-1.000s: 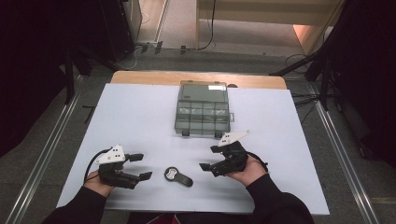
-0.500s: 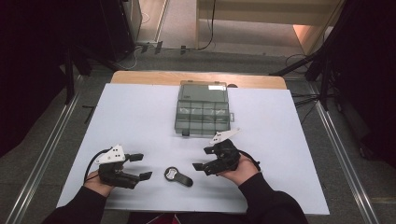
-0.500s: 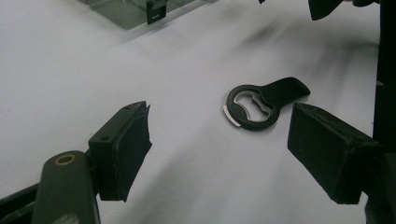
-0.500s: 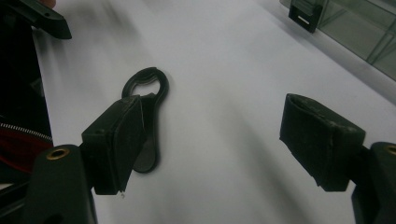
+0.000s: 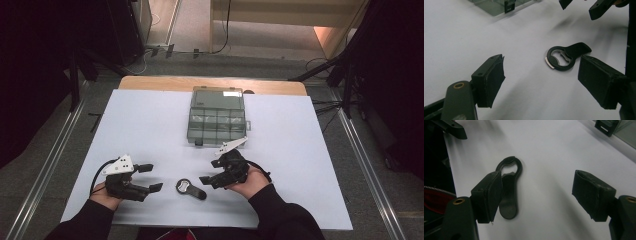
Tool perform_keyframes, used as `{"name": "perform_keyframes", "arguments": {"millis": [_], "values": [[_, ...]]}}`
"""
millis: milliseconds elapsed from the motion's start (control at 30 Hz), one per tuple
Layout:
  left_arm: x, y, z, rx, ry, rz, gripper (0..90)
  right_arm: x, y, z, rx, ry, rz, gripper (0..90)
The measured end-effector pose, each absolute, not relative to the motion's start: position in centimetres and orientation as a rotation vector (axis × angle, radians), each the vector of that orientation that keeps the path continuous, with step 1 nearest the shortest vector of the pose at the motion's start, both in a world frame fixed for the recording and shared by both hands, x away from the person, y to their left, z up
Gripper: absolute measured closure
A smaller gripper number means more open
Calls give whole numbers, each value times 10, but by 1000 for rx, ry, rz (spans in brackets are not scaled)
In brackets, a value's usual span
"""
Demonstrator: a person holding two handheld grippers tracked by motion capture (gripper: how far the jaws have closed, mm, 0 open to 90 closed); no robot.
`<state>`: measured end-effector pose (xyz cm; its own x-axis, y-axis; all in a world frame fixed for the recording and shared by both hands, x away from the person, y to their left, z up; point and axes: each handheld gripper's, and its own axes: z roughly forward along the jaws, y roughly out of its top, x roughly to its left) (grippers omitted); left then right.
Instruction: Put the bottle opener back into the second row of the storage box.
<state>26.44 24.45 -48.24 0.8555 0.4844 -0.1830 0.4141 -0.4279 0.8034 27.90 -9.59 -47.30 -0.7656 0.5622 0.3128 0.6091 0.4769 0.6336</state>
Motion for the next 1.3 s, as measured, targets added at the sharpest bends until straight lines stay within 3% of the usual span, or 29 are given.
{"name": "perform_keyframes", "arguments": {"millis": [1300], "values": [[265, 245, -483, 2072, 673, 95, 211, 270, -41, -472, -974, -2761, -841, 337]]}}
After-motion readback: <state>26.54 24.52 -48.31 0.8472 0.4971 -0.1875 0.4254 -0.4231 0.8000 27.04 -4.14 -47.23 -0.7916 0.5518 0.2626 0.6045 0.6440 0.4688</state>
